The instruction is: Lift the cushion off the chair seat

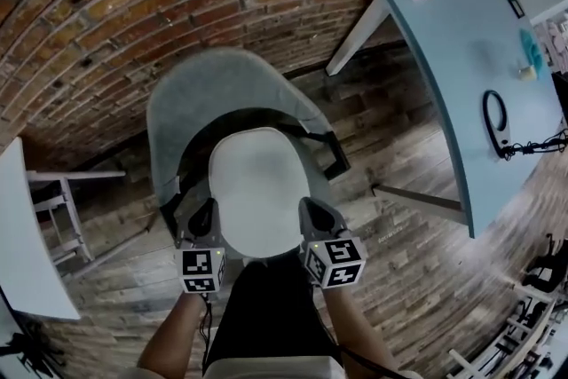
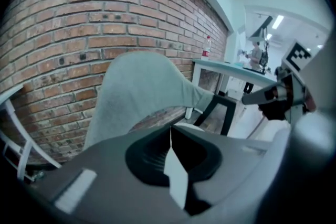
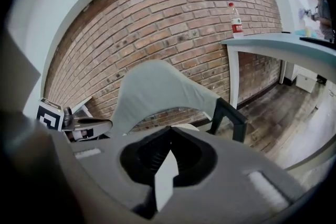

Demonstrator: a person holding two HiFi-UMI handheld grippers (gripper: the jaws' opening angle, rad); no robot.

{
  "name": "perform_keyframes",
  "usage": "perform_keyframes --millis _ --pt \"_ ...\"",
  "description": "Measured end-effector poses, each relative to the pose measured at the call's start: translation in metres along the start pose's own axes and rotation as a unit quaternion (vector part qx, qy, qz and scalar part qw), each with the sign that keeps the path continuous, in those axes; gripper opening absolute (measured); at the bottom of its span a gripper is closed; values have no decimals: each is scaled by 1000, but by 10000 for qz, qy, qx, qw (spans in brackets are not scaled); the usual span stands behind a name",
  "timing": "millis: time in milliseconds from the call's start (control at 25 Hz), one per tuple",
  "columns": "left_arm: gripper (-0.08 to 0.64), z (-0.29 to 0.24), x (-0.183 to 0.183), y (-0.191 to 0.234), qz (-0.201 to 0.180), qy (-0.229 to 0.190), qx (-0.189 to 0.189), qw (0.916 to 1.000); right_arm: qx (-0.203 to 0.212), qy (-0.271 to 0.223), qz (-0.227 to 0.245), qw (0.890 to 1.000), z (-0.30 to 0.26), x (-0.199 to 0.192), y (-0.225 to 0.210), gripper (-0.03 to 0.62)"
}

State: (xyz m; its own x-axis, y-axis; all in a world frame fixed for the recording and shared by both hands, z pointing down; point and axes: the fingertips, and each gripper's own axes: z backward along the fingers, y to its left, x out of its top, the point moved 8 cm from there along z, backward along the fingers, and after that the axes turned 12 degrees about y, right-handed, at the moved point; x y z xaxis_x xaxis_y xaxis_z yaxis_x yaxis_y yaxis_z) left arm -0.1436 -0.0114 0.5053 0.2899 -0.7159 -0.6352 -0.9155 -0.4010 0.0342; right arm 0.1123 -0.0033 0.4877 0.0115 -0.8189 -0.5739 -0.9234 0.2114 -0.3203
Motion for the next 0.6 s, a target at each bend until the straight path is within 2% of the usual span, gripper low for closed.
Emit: perform_keyframes --millis 600 --pt "9 -81 -59 7 379 467 -8 9982 -158 511 50 9986 -88 -47 -51 0"
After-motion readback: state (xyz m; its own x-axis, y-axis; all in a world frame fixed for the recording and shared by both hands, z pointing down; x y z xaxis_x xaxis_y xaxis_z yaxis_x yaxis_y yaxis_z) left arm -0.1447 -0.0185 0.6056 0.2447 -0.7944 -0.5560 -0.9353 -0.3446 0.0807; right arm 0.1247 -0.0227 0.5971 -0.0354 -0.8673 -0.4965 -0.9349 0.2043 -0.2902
